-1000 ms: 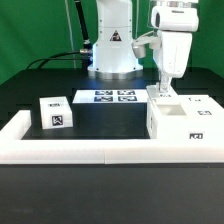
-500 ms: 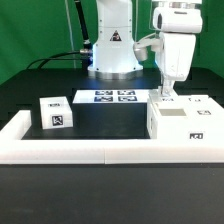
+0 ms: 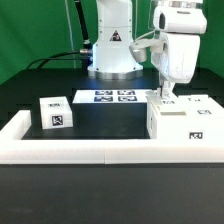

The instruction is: Assemble cabinet

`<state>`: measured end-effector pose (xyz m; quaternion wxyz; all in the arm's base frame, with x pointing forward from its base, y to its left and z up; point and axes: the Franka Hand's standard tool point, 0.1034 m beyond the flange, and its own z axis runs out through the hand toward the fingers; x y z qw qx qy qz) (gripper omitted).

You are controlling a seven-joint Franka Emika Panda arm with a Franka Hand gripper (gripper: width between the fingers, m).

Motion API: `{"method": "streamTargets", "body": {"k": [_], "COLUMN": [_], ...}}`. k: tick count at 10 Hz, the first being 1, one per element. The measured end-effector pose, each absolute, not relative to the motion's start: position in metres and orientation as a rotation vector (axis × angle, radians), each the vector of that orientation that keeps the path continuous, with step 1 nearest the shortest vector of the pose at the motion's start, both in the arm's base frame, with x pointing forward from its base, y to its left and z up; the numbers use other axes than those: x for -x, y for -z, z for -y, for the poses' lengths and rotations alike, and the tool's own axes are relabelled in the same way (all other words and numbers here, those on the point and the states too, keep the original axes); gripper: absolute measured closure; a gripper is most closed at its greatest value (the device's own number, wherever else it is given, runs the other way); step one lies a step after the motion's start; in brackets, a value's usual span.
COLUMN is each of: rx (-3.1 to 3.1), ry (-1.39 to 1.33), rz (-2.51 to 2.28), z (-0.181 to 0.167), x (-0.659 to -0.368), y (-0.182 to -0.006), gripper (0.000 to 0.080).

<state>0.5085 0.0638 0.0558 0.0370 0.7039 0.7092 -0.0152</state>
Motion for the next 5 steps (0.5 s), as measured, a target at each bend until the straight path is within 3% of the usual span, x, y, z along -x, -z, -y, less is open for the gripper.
{"method": "streamTargets", "body": {"k": [5], "rx": [-2.283], "ry": [0.12], "rz": [-2.048], "z": [-0.067], "x": [-0.526], "y": [-0.056], "gripper": [0.0729]}}
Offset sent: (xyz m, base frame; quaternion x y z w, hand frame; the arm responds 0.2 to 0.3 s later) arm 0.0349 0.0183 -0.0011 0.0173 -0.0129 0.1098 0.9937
